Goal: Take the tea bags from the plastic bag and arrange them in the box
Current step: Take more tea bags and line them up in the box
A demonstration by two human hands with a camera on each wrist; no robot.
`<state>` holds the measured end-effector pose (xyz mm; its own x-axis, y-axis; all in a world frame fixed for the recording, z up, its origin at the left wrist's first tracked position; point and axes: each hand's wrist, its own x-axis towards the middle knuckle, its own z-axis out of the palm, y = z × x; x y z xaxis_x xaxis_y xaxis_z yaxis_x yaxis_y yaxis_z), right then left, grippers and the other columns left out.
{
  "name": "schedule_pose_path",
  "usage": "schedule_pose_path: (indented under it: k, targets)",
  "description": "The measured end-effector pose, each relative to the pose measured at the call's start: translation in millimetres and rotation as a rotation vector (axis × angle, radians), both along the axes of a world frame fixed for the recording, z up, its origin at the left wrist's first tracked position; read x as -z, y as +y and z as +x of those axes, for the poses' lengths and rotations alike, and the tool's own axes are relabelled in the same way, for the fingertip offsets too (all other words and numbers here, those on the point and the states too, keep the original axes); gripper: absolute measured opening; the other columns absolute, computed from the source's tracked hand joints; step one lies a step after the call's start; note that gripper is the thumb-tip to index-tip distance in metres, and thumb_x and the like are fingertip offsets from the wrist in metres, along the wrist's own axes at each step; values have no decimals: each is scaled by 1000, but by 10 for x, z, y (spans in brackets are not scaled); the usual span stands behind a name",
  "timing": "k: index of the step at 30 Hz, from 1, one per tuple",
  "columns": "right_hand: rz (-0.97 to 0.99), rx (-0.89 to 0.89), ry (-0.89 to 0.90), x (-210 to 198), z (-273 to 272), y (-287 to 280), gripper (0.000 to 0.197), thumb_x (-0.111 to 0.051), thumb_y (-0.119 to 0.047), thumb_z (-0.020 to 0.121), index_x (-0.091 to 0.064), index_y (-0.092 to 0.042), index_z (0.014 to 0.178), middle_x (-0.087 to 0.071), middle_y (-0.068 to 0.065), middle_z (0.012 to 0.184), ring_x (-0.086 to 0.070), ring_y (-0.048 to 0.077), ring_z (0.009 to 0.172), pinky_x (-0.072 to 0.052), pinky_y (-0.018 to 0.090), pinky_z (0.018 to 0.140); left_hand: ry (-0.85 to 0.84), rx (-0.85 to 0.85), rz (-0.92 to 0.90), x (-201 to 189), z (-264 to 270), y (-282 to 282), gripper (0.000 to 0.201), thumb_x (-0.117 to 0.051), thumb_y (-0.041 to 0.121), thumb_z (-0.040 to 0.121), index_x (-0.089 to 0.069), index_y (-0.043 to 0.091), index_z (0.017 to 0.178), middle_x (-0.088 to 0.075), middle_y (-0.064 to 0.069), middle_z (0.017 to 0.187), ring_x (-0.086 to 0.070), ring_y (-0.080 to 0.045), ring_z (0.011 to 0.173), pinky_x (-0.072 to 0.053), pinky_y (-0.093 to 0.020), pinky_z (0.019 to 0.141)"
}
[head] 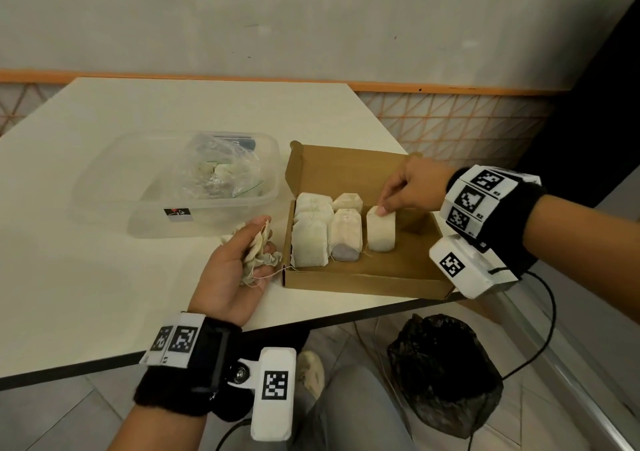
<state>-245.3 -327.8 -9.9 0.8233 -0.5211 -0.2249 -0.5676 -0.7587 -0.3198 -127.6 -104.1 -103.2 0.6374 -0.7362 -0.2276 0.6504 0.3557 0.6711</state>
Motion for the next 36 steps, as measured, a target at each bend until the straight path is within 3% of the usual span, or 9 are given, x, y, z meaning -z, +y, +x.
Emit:
schedule_pose_path:
  k: [6,12,17,19,23,28,32,34,36]
  targets:
    - [39,63,-61,11,80,-79,9,-75,-28,74,-73,-22,81,-67,-2,71,-55,6,64,-47,26,74,-5,3,-14,29,5,0,15,-60,20,74,-61,13,88,-48,1,73,-47,-3,45,-28,-12,30]
    - [55,113,-37,33,69,-89,16,-75,-24,75,-69,-16,87,-65,-5,60,-56,1,51,-39,15,52,-23,10,-19,59,25,-4,14,-60,20,75,-60,14,87,-48,2,72,-47,-3,46,-29,-12,31]
    - [27,153,-160,-113,17,56,21,-71,-26,79,-64,-14,94,-67,-2,70,-61,5,64,-47,20,60,23,32,-38,53,35,13,20,-58,27,79,-55,13,92,-50,0,69,-47,-5,48,-32,-12,34]
    - [89,140,-280,-195,-25,238,21,-70,-26,80,-64,-14,95,-70,3,79,-64,9,70,-52,25,72,70,34,-63,44,43,33,20,-57,27,80,-55,11,92,-52,-2,72,-49,-9,54,-34,-13,36]
    - [348,18,-334,-119,-2,851,21,-69,-30,79,-65,-15,94,-69,4,76,-62,8,64,-52,26,65,140,14,-127,14,34,55,13,-52,19,77,-58,10,84,-57,-4,76,-49,-14,59,-34,-16,39]
    - [379,42,-455,297,308,1316,37,-70,-45,76,-58,-20,101,-60,-4,76,-60,12,68,-51,31,67,177,77,-132,16,25,55,24,-37,20,92,-57,8,97,-64,-7,77,-58,-14,56,-39,-16,39]
    - [467,96,-582,505,449,1324,17,-72,-25,79,-65,-15,91,-65,1,79,-61,16,70,-54,36,72,137,124,-171,-36,-11,64,35,-43,27,92,-57,2,112,-66,-9,81,-62,-12,53,-43,-17,39]
    - [574,121,-642,518,445,1286,5,-69,-15,81,-64,-14,82,-63,1,75,-56,12,61,-50,29,61,105,121,-159,-30,-16,55,45,-46,27,92,-49,1,128,-64,-10,84,-62,-12,54,-44,-17,39]
    - [718,177,-726,525,418,1262,7,-65,-11,84,-62,-14,78,-61,1,73,-52,10,59,-46,19,52,80,90,-136,3,-5,40,41,-45,25,95,-49,2,129,-62,-11,87,-61,-12,55,-43,-16,39]
